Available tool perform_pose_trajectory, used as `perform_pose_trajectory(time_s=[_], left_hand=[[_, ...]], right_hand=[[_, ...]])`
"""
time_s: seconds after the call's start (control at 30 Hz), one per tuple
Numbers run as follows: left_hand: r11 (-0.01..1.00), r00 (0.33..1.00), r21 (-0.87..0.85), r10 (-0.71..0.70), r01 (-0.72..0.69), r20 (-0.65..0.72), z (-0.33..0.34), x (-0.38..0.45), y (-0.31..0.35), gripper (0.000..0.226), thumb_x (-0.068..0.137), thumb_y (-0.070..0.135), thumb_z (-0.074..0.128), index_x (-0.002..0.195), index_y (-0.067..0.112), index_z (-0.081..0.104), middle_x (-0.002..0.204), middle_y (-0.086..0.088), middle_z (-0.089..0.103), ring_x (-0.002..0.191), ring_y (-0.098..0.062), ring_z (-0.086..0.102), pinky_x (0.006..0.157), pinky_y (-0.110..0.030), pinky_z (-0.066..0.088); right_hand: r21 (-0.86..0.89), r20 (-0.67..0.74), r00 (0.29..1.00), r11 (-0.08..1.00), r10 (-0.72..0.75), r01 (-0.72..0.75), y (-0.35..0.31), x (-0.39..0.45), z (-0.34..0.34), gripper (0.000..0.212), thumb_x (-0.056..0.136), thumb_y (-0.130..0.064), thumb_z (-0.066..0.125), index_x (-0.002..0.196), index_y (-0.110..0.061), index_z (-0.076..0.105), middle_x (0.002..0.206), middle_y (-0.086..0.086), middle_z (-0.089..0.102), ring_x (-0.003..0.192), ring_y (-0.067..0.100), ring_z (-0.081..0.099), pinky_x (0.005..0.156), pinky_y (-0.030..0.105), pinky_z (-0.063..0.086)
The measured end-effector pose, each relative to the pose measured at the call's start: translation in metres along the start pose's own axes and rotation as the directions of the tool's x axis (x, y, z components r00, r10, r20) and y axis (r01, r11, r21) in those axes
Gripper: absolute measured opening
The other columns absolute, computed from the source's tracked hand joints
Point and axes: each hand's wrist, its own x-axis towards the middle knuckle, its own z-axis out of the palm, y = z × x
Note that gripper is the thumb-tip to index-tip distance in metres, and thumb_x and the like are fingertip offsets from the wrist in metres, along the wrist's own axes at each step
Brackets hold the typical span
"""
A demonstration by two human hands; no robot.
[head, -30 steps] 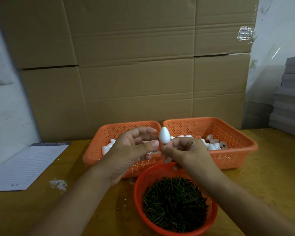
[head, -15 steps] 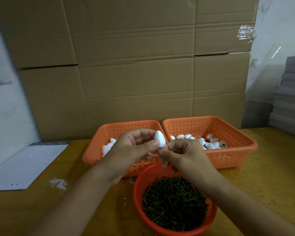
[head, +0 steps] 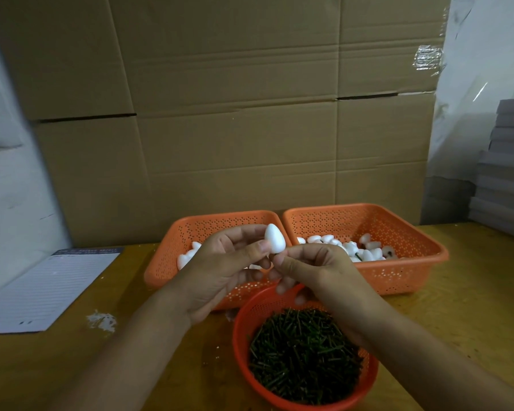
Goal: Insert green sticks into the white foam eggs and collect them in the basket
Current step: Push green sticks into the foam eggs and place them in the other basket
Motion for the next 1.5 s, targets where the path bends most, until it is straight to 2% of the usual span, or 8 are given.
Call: perform_pose_trajectory(time_s=[0.1,0.27,0.6,0.73,0.87,1.17,1.37,1.5], left_hand=[[1.0,1.0,0.002,0.004,-0.004,0.006,0.0,0.0,0.0,0.039,0.083,0.027,0.073,0.119,0.013,0.071,0.102,-0.01,0.073,0.085,-0.013,0.064,0.078,-0.028,0.056],[1.0,1.0,0.008,0.027,-0.027,0.002,0.001,0.0,0.0,0.036,0.083,0.025,0.074,0.118,0.015,0.071,0.095,-0.005,0.073,0.083,-0.011,0.066,0.073,-0.024,0.055],[0.987,0.996,0.14,0.088,-0.084,-0.026,0.006,-0.001,0.0,0.026,0.082,0.026,0.075,0.108,0.022,0.076,0.103,-0.017,0.074,0.081,-0.011,0.066,0.078,-0.029,0.055],[0.992,0.996,0.105,0.077,-0.071,-0.051,0.006,0.0,-0.002,0.03,0.081,0.025,0.076,0.11,0.018,0.076,0.094,-0.014,0.074,0.077,-0.011,0.065,0.078,-0.028,0.056],[0.997,0.996,0.051,0.062,-0.059,-0.067,0.004,0.001,-0.001,0.033,0.079,0.025,0.078,0.11,0.013,0.075,0.097,-0.015,0.073,0.077,-0.012,0.064,0.078,-0.032,0.055],[0.997,0.997,0.048,0.058,-0.056,-0.047,0.006,-0.001,0.001,0.031,0.081,0.025,0.076,0.111,0.016,0.075,0.094,-0.006,0.074,0.077,-0.009,0.064,0.072,-0.024,0.055],[0.979,0.986,0.17,0.129,-0.11,-0.105,0.013,-0.001,-0.001,0.022,0.076,0.026,0.08,0.098,0.025,0.076,0.1,-0.005,0.077,0.082,-0.012,0.071,0.068,-0.021,0.055],[0.973,0.967,0.173,0.183,-0.153,-0.174,0.02,0.0,-0.005,0.032,0.072,0.029,0.084,0.1,0.018,0.072,0.098,-0.006,0.077,0.075,-0.009,0.07,0.062,-0.018,0.052]], right_hand=[[0.018,0.014,1.0,1.0,0.012,-0.012,-0.001,0.0,0.0,0.021,0.096,-0.02,0.062,0.082,-0.018,0.077,0.084,0.005,0.076,0.068,0.01,0.068,0.052,0.019,0.047],[0.013,-0.044,0.999,1.0,0.015,-0.014,0.001,0.001,0.0,0.017,0.095,-0.021,0.064,0.086,-0.011,0.074,0.081,0.005,0.075,0.066,0.011,0.067,0.051,0.018,0.046],[-0.018,-0.103,0.994,1.0,-0.027,0.025,0.001,0.0,0.002,0.016,0.093,-0.014,0.067,0.079,-0.012,0.075,0.074,0.008,0.075,0.059,0.012,0.067,0.048,0.018,0.045],[-0.019,-0.107,0.994,0.999,-0.034,0.033,0.002,-0.001,0.005,0.017,0.094,-0.015,0.066,0.079,-0.013,0.075,0.075,0.006,0.075,0.059,0.011,0.067,0.048,0.017,0.044],[-0.001,-0.052,0.999,1.0,-0.001,0.001,0.0,0.0,0.004,0.018,0.096,-0.018,0.063,0.088,-0.007,0.075,0.082,0.006,0.076,0.065,0.012,0.069,0.05,0.017,0.046],[-0.008,-0.058,0.998,1.0,0.015,-0.015,-0.001,-0.002,0.004,0.018,0.097,-0.017,0.061,0.091,-0.004,0.073,0.08,0.004,0.076,0.065,0.01,0.067,0.052,0.017,0.046],[-0.021,-0.147,0.989,0.999,-0.028,0.025,0.001,-0.002,0.01,0.018,0.094,-0.012,0.065,0.082,-0.005,0.076,0.073,0.008,0.075,0.058,0.01,0.066,0.048,0.018,0.043],[0.0,-0.195,0.979,0.999,-0.05,0.051,0.003,-0.002,0.014,0.02,0.092,-0.011,0.067,0.074,-0.01,0.077,0.072,0.009,0.075,0.057,0.012,0.065,0.047,0.017,0.043]])
